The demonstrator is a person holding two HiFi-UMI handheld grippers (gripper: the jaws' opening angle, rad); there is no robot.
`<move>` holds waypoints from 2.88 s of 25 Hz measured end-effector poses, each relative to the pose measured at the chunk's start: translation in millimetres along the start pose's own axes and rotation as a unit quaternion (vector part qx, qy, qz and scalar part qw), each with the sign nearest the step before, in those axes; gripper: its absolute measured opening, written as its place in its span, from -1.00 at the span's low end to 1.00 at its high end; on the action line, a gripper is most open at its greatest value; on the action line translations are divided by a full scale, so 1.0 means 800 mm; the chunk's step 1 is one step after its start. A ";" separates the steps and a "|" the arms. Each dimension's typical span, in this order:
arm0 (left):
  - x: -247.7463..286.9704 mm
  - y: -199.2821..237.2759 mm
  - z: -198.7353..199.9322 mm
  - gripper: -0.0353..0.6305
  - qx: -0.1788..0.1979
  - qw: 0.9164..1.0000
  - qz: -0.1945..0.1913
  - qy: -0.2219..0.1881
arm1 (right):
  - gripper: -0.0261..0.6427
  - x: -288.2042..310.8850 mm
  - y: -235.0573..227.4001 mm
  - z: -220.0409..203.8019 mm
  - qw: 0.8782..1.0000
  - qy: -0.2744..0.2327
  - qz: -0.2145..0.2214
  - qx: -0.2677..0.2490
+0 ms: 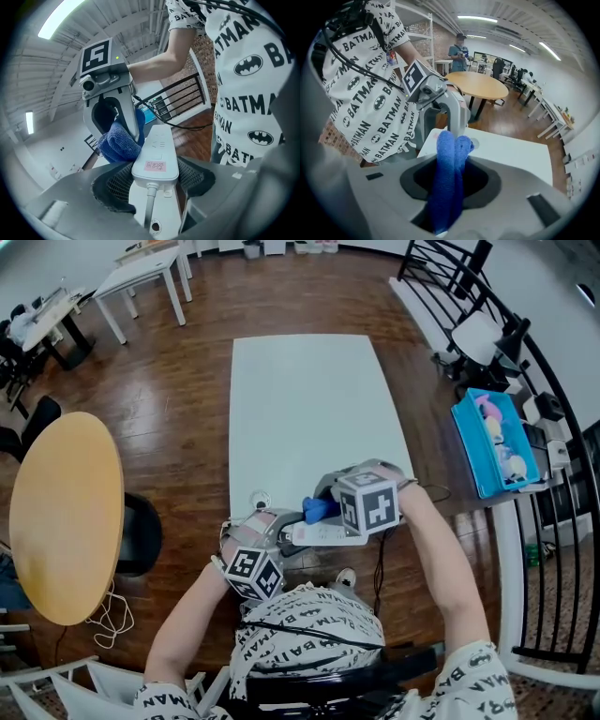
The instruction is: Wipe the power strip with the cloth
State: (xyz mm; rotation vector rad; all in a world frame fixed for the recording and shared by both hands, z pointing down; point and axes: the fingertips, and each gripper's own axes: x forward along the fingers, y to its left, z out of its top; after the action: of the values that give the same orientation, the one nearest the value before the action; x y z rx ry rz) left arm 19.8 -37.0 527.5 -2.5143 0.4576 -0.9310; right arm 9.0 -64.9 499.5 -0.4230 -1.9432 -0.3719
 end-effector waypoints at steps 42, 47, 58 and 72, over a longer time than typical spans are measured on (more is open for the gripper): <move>-0.035 0.092 -0.042 -0.02 -0.167 0.978 0.120 -0.033 | -0.52 -0.032 0.019 -0.113 0.968 -0.049 -0.162 0.184; -0.028 0.096 -0.041 -0.02 -0.182 0.974 0.134 -0.033 | -0.52 -0.018 0.013 -0.084 0.959 -0.090 -0.180 0.198; -0.019 0.116 -0.036 -0.02 -0.223 0.958 0.176 -0.038 | -0.52 0.003 -0.016 -0.020 0.944 -0.145 -0.205 0.215; 0.013 0.088 -0.113 -0.02 -0.247 0.959 0.137 0.003 | -0.52 0.004 -0.011 -0.068 0.915 -0.157 -0.226 0.294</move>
State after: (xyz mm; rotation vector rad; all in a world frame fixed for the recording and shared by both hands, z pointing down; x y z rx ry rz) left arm -44.5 -126.1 560.9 -2.7725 1.1315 -0.7888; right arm 48.2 -96.5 522.9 0.3936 -2.3405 0.0125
